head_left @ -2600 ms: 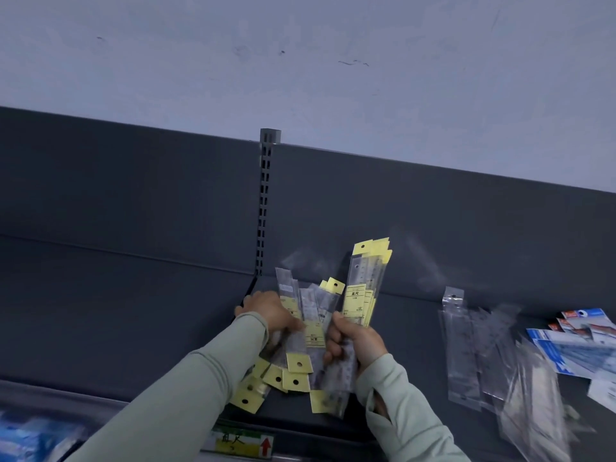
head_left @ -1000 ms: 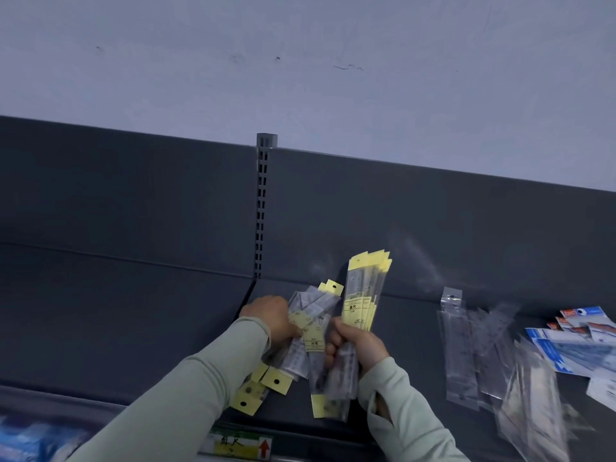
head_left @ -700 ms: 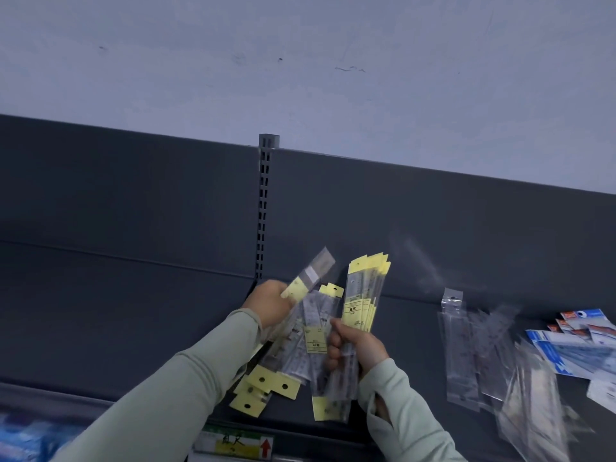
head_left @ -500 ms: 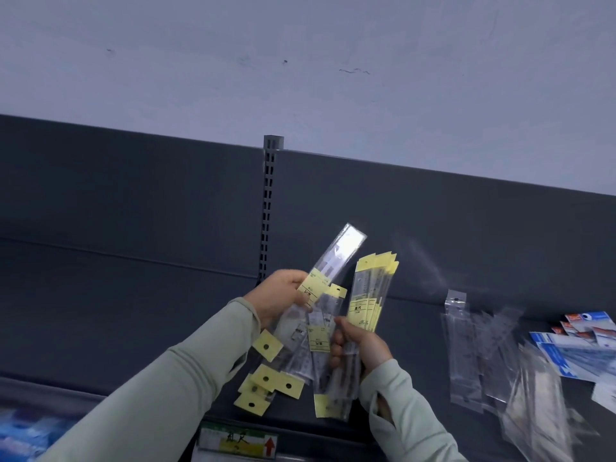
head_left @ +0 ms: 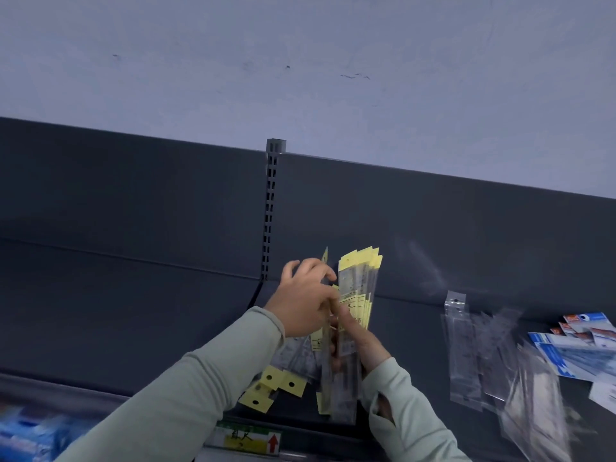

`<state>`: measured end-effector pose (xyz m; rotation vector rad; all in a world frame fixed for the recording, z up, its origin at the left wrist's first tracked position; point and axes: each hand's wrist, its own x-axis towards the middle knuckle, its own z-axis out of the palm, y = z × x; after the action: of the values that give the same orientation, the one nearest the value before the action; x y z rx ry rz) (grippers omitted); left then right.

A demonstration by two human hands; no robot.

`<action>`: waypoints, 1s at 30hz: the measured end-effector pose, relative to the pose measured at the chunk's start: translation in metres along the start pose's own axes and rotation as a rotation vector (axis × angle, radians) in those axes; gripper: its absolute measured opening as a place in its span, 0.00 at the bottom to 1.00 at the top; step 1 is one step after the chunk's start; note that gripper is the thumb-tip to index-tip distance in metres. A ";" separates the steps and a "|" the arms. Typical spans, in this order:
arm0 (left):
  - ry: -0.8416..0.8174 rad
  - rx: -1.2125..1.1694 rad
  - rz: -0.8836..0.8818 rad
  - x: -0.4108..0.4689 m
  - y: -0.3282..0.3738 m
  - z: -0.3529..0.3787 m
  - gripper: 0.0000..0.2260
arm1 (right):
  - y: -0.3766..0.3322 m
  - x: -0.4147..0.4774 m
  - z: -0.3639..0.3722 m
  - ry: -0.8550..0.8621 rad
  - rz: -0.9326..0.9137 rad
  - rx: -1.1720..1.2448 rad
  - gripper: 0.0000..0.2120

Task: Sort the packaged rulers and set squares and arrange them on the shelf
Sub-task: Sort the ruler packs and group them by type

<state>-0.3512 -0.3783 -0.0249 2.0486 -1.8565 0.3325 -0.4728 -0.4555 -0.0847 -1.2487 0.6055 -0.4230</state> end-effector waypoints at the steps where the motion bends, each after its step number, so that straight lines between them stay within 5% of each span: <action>1: 0.006 -0.036 0.000 0.000 0.001 0.002 0.11 | 0.002 0.002 -0.001 -0.009 -0.003 -0.003 0.42; 5: -0.026 -0.146 0.012 -0.001 0.001 0.008 0.08 | 0.003 0.001 -0.002 0.037 -0.058 0.090 0.50; 8: -0.033 -0.316 -0.076 0.000 -0.004 0.015 0.07 | 0.001 -0.002 0.002 0.026 -0.067 0.104 0.16; 11: -0.027 -0.466 -0.263 0.000 -0.009 0.022 0.06 | 0.004 -0.003 0.002 0.088 0.005 0.115 0.02; 15: 0.019 -0.696 -0.512 -0.002 -0.015 0.025 0.10 | 0.003 -0.005 0.001 0.173 0.034 0.206 0.08; 19: -0.055 -0.784 -0.428 0.002 -0.013 0.022 0.05 | 0.002 -0.009 0.003 0.092 0.046 0.339 0.12; 22: -0.056 -0.635 -0.544 0.007 -0.016 0.024 0.10 | -0.003 -0.008 0.003 0.191 -0.030 0.296 0.03; 24: -0.196 -0.385 -0.551 0.007 -0.017 0.028 0.09 | -0.004 -0.007 0.002 0.231 -0.038 0.306 0.03; 27: -0.449 -0.114 -0.473 0.003 -0.012 0.042 0.19 | -0.004 -0.008 -0.003 0.234 0.031 0.368 0.02; 30: -0.482 -0.009 -0.269 0.004 -0.008 0.049 0.23 | -0.005 -0.010 -0.005 0.216 0.076 0.405 0.03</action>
<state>-0.3456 -0.4017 -0.0688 2.4944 -1.7777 -0.2629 -0.4839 -0.4549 -0.0788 -0.7967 0.7072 -0.5892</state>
